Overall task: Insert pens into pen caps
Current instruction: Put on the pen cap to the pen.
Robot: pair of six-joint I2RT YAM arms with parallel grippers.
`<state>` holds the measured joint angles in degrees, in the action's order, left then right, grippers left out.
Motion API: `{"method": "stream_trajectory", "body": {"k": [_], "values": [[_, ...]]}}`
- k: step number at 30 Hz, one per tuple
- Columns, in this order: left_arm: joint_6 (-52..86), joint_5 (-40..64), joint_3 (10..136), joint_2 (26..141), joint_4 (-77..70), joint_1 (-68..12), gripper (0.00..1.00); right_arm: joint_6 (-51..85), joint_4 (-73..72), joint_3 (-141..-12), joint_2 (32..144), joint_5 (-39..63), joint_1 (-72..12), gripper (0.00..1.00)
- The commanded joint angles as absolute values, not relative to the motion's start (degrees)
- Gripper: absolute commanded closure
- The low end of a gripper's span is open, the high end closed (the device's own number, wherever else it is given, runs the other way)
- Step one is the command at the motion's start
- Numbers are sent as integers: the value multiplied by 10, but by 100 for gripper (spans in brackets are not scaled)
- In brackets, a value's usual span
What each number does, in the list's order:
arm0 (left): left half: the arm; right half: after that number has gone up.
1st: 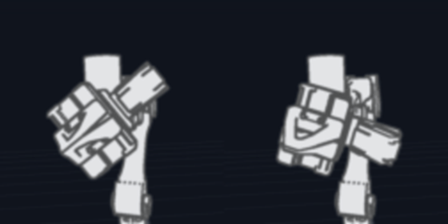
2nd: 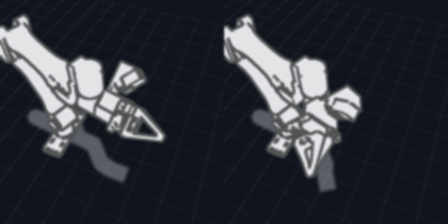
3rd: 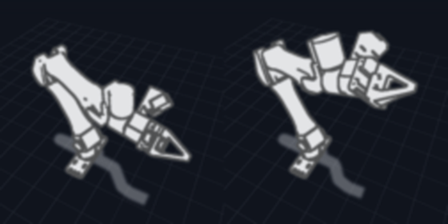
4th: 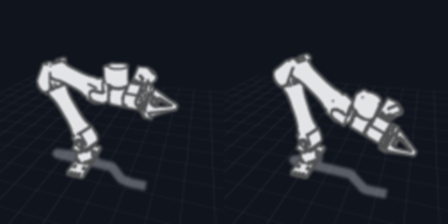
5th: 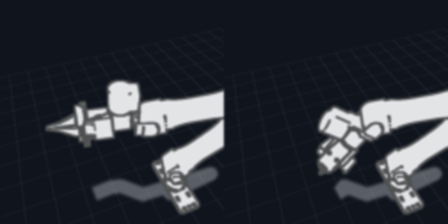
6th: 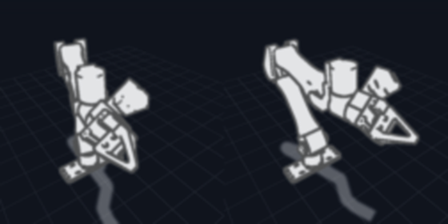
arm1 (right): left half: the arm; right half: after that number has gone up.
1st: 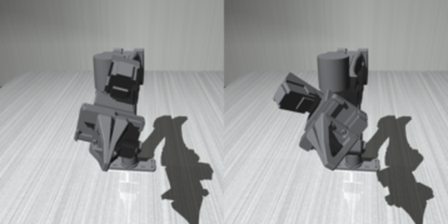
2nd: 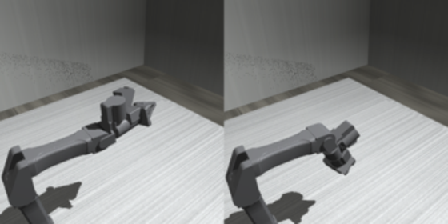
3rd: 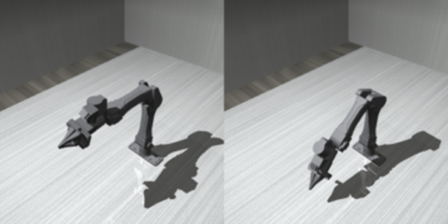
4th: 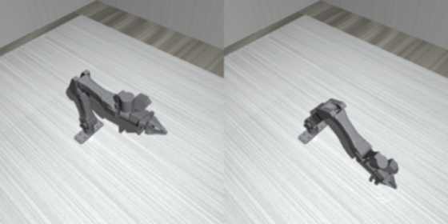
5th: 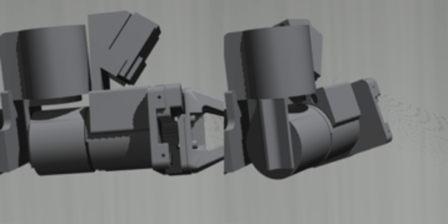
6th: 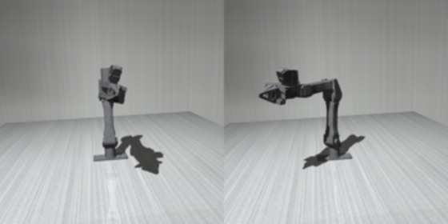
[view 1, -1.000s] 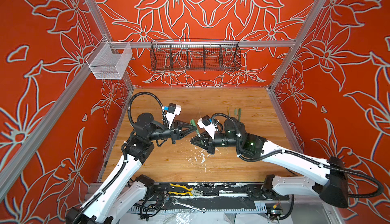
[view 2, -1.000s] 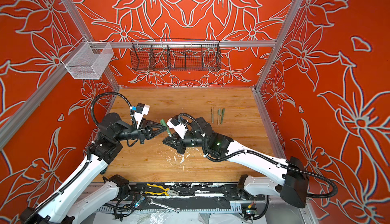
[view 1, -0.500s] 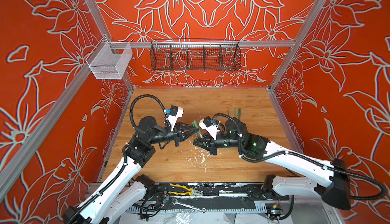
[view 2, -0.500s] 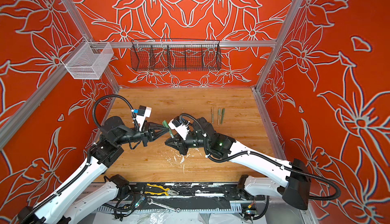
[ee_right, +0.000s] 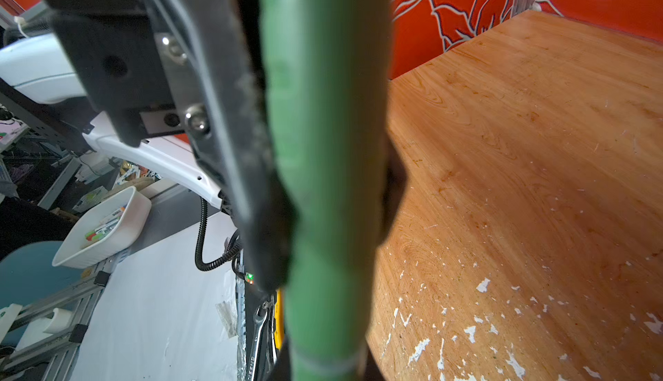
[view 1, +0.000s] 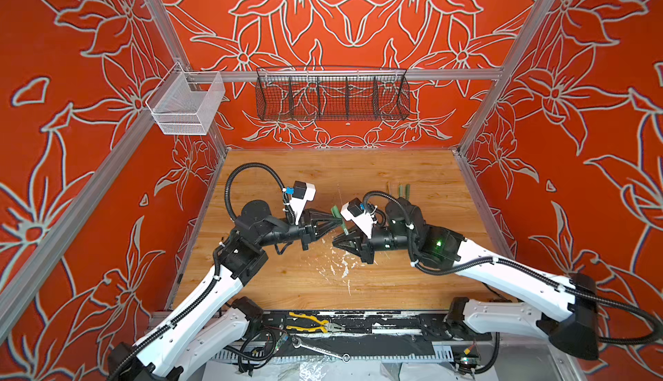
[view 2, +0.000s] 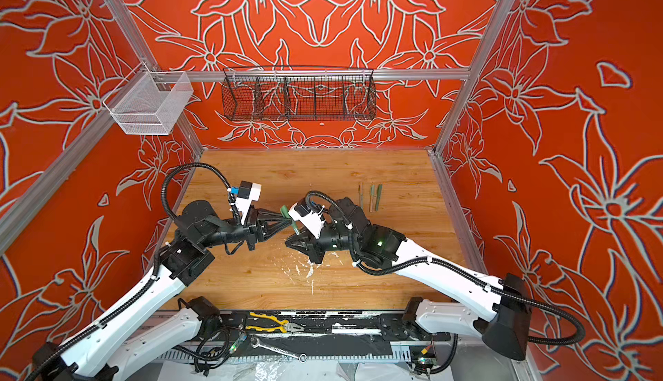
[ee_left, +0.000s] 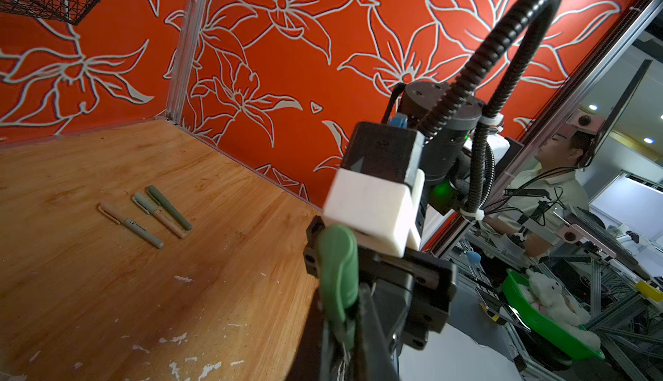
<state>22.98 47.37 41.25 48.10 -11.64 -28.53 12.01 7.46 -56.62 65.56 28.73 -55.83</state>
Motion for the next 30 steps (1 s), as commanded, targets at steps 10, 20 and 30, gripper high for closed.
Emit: {"method": "stream_trajectory", "body": {"k": [10, 20, 30], "values": [[249, 515, 340, 511, -48, -320, 100, 50, -61, -681, 635, 320, -561, 100], [250, 514, 335, 518, -50, -329, 100, 51, -90, -716, 656, 349, -561, 100], [236, 504, 339, 494, -42, -329, 100, 96, -127, -683, 663, 363, -561, 100]]}}
